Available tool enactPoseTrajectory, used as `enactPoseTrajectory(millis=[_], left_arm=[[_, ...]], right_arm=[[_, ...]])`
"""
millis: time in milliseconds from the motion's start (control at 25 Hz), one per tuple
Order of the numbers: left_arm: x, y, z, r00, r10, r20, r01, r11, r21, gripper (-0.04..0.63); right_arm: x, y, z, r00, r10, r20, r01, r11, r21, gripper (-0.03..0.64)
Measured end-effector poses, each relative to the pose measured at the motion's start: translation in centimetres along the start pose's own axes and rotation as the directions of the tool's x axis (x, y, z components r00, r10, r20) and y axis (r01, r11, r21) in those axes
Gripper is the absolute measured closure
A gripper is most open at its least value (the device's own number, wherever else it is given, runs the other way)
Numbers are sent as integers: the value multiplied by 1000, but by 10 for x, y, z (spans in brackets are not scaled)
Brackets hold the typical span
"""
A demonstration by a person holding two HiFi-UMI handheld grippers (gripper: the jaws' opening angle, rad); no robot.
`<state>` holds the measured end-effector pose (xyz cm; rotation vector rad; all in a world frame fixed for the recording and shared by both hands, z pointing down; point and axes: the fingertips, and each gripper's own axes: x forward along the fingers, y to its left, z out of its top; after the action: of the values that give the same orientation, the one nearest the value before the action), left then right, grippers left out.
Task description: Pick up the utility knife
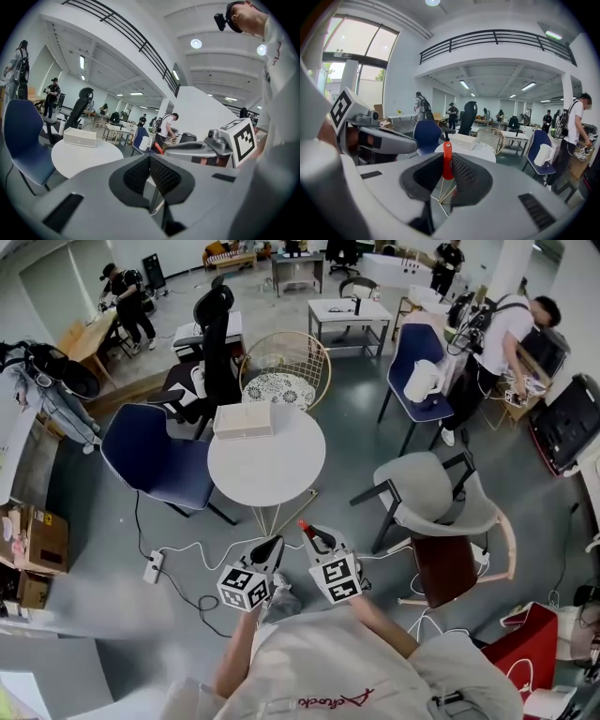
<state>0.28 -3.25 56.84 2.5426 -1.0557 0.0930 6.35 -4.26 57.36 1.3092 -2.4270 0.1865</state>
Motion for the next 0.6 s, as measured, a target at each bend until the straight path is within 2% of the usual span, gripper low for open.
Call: enactPoseTrajectory(millis=[240,600], left_arm=[[-23,-32,-22,1000,10,-3,-10,1000,-13,583],[-49,-48,-37,1000,30,2,-30,999,-15,583]], right_arm=[[-29,23,-18,1000,18,-4,-18,1000,17,552],[-51,46,-25,999,37,13,-37,999,30,554]])
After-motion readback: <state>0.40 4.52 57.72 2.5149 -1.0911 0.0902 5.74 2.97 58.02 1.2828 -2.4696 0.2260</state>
